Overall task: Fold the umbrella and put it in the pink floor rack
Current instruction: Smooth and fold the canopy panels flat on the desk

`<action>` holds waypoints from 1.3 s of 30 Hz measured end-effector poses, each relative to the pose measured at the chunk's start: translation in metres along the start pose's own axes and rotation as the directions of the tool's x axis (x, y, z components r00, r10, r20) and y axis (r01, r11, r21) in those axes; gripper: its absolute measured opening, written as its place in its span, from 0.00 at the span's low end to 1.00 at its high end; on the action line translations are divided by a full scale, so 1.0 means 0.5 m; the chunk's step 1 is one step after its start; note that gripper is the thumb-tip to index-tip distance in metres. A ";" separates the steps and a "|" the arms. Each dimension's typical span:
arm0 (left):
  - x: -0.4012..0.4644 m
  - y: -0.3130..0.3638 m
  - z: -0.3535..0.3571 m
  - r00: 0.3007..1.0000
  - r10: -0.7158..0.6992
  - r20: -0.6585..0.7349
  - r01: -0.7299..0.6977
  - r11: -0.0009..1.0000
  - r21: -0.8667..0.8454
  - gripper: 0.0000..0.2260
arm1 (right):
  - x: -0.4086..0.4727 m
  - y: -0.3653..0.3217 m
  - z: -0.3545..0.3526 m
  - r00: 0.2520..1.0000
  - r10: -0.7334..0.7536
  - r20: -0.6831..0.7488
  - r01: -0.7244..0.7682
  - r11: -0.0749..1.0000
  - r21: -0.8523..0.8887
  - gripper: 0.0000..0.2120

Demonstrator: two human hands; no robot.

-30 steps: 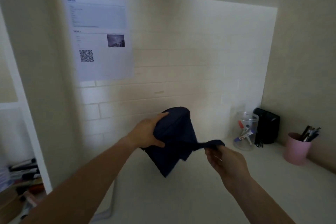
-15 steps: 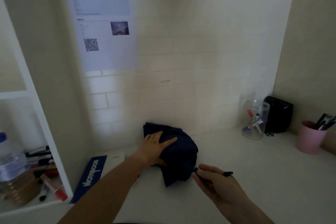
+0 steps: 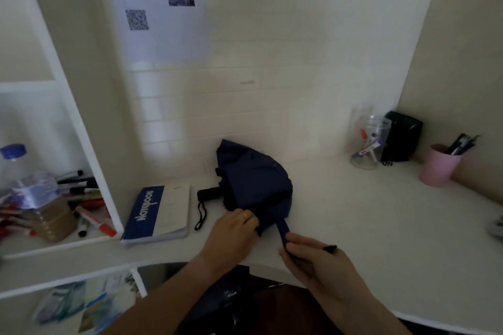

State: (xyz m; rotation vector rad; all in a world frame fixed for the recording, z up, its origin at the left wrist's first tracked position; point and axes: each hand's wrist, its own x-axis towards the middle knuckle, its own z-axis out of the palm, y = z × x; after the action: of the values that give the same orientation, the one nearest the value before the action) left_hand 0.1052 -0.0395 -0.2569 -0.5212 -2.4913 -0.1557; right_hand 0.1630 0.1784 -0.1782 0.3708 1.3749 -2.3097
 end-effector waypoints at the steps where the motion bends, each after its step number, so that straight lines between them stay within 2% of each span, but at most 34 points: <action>1: -0.012 0.001 -0.006 1.000 0.010 -0.011 -0.010 1.000 -0.025 0.06 | -0.013 0.006 -0.012 1.000 0.026 0.005 -0.025 0.998 -0.064 0.07; 3: -0.044 -0.004 -0.021 0.994 0.100 0.044 -0.098 0.994 -0.056 0.08 | -0.040 0.013 -0.039 0.996 0.093 0.010 -0.088 0.965 -0.249 0.06; 5: -0.076 -0.016 -0.035 0.973 0.189 0.135 -0.180 0.981 -0.073 0.10 | -0.053 0.012 -0.062 0.995 0.098 0.004 -0.083 0.861 -0.501 0.06; 6: -0.088 -0.023 -0.040 0.967 0.200 0.159 -0.188 0.978 -0.086 0.10 | -0.048 0.008 -0.073 1.000 0.018 0.000 -0.014 0.770 -0.638 0.05; 8: -0.103 -0.032 -0.046 0.968 0.179 0.177 -0.158 0.979 -0.129 0.10 | -0.015 -0.006 -0.081 0.964 -0.260 0.055 0.195 0.551 -0.812 0.03; 10: -0.109 -0.036 -0.053 0.969 0.172 0.177 -0.144 0.977 -0.159 0.08 | 0.028 -0.026 -0.071 0.876 -0.459 0.147 0.350 0.397 -0.849 0.04; 13: -0.115 -0.037 -0.060 0.974 0.139 0.177 -0.095 0.967 -0.235 0.05 | 0.116 -0.044 -0.057 0.771 -0.541 0.336 0.507 0.201 -0.838 0.07; 15: -0.115 -0.031 -0.061 0.986 0.027 0.165 0.024 0.954 -0.299 0.08 | 0.169 -0.034 -0.056 0.736 -0.485 0.472 0.580 0.093 -0.809 0.11; 17: -0.104 -0.025 -0.052 0.984 -0.106 0.143 0.148 0.934 -0.326 0.11 | 0.206 -0.008 -0.056 0.717 -0.358 0.598 0.634 -0.023 -0.773 0.13; 18: -0.094 -0.023 -0.048 0.978 -0.163 0.129 0.198 0.921 -0.334 0.11 | 0.217 0.001 -0.054 0.711 -0.297 0.637 0.650 -0.066 -0.757 0.17; 20: -0.073 -0.023 -0.042 0.968 -0.230 0.104 0.252 0.893 -0.373 0.15 | 0.231 -0.001 -0.045 0.690 -0.247 0.680 0.684 -0.083 -0.724 0.29; 22: -0.053 -0.034 -0.041 0.966 -0.249 0.072 0.258 0.894 -0.366 0.20 | 0.240 -0.024 -0.024 0.633 -0.293 0.717 0.711 -0.148 -0.687 0.37; 24: -0.031 -0.054 -0.041 0.960 -0.275 0.052 0.278 0.915 -0.293 0.24 | 0.258 -0.056 0.007 0.591 -0.368 0.718 0.679 -0.252 -0.689 0.39; 26: -0.004 -0.075 -0.045 0.946 -0.320 0.053 0.322 0.909 -0.266 0.26 | 0.283 -0.092 0.052 0.622 -0.409 0.668 0.619 -0.265 -0.739 0.33; 29: 0.037 -0.101 -0.045 0.934 -0.345 0.088 0.356 0.900 -0.250 0.30 | 0.336 -0.151 0.131 0.684 -0.458 0.568 0.552 -0.184 -0.813 0.15; 32: 0.067 -0.124 -0.038 0.910 -0.415 0.012 0.414 0.903 -0.116 0.31 | 0.389 -0.203 0.193 0.717 -0.573 0.398 0.533 0.082 -0.842 0.11; 33: 0.074 -0.129 -0.035 0.905 -0.424 -0.043 0.421 0.905 -0.064 0.31 | 0.410 -0.207 0.199 0.709 -0.609 0.356 0.514 0.100 -0.852 0.11; 34: 0.079 -0.131 -0.030 0.917 -0.388 -0.093 0.390 0.921 -0.002 0.30 | 0.430 -0.204 0.200 0.705 -0.613 0.357 0.479 0.040 -0.877 0.11; 35: 0.079 -0.132 -0.020 0.947 -0.296 -0.125 0.306 0.950 0.066 0.28 | 0.450 -0.193 0.196 0.734 -0.558 0.387 0.425 -0.067 -0.903 0.12; 37: 0.061 -0.138 0.008 0.998 -0.002 -0.065 0.012 0.987 0.163 0.20 | 0.479 -0.156 0.174 0.815 -0.388 0.430 0.367 -0.229 -0.902 0.14; 38: 0.047 -0.140 0.021 0.996 0.092 0.012 -0.092 0.982 0.162 0.18 | 0.484 -0.143 0.160 0.823 -0.355 0.443 0.382 -0.231 -0.895 0.15; 39: 0.034 -0.142 0.031 0.989 0.106 0.101 -0.119 0.984 0.133 0.18 | 0.484 -0.137 0.147 0.802 -0.376 0.465 0.421 -0.198 -0.885 0.16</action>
State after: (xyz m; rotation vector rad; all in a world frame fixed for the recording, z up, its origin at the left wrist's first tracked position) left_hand 0.0560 -0.0957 -0.2595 -0.6212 -2.5327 0.0876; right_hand -0.0829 0.0891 -0.1957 -0.7496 3.0015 -0.7829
